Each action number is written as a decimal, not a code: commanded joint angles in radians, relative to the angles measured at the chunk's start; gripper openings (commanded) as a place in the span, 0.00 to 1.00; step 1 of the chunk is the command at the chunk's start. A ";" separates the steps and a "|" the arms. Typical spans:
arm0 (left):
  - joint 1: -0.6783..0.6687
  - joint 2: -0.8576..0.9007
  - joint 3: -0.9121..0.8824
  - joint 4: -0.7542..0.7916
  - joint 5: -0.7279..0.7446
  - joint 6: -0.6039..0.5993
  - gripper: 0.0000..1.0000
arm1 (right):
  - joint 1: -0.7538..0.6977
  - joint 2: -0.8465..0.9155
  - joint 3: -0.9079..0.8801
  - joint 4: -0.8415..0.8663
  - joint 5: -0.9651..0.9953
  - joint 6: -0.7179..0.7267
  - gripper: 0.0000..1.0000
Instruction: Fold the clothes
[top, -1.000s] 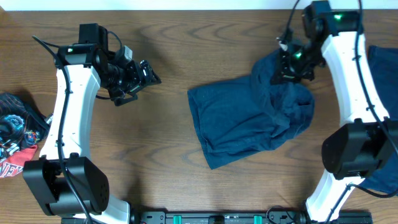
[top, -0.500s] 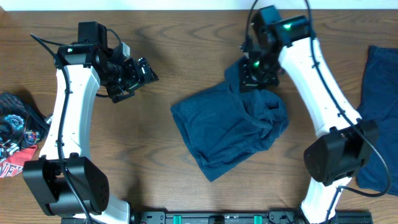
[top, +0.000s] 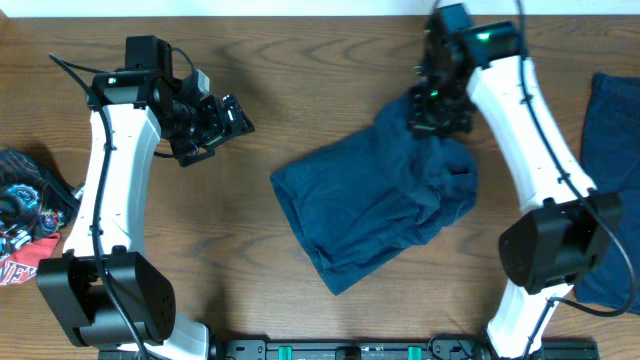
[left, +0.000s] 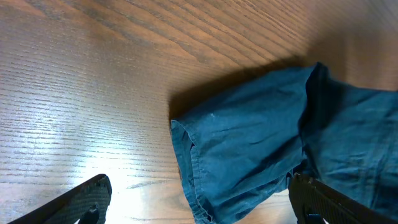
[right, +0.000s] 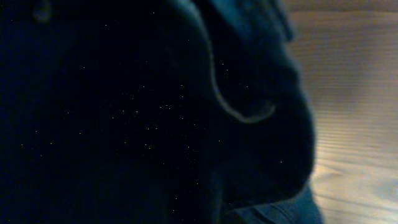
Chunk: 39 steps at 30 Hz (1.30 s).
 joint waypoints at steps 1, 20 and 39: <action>0.008 0.002 0.001 -0.005 -0.012 0.016 0.93 | -0.096 -0.014 0.019 -0.012 0.063 0.025 0.01; 0.008 0.002 0.000 -0.008 -0.012 0.016 0.93 | -0.472 -0.014 0.121 -0.094 0.074 -0.081 0.01; 0.008 0.002 -0.013 -0.011 -0.008 0.016 0.93 | -0.248 -0.012 0.282 -0.228 0.188 0.024 0.01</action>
